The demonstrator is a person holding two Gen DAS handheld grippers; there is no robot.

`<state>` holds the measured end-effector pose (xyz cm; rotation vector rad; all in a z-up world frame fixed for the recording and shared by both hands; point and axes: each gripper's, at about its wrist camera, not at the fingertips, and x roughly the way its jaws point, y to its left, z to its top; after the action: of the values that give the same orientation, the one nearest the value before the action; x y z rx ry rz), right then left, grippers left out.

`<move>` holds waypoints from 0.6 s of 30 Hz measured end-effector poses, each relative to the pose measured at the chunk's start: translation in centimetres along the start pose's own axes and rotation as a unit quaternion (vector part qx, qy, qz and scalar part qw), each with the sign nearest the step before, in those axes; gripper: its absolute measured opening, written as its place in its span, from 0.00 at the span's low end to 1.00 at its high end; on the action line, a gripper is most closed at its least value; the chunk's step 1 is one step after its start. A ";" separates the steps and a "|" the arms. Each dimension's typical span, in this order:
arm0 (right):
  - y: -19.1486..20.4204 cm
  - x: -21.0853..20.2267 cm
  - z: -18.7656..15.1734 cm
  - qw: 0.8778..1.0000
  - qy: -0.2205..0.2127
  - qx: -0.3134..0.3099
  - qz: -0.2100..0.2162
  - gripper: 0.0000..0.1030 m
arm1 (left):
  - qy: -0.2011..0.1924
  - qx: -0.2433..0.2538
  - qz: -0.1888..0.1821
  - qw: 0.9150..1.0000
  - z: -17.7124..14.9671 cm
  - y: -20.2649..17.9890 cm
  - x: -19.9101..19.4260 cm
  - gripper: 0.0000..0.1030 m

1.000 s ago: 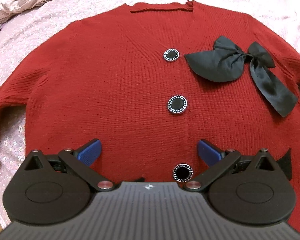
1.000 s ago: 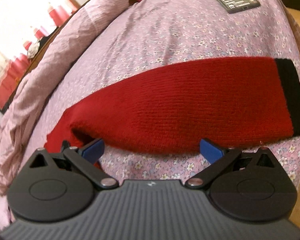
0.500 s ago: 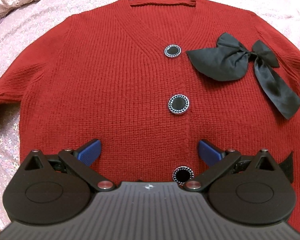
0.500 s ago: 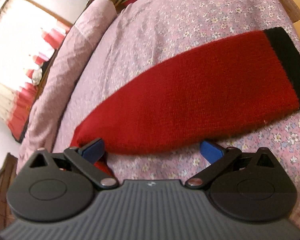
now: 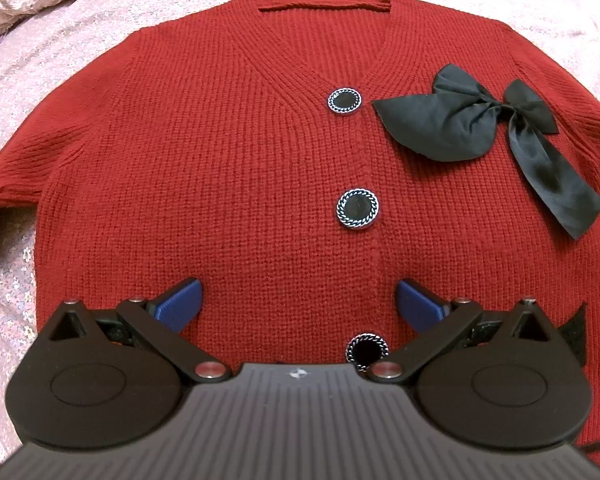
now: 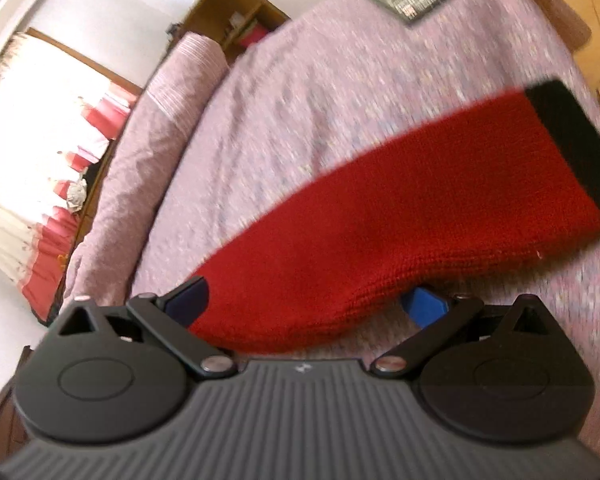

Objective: Fold small clothes
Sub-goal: 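Move the right tool to the black-cuffed sleeve beside the right tool, then grasp the sleeve near its cuff with the right gripper and lift it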

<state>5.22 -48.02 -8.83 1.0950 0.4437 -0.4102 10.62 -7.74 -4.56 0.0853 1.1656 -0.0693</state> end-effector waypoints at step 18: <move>-1.9 1.5 0.6 0.998 -0.010 0.064 0.016 0.81 | -0.003 0.005 -0.004 1.000 -0.3 0.1 0.1 1.00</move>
<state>5.58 -49.50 -10.80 1.2198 0.3858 -0.4256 10.44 -7.66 -4.75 0.0898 1.1590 -0.0833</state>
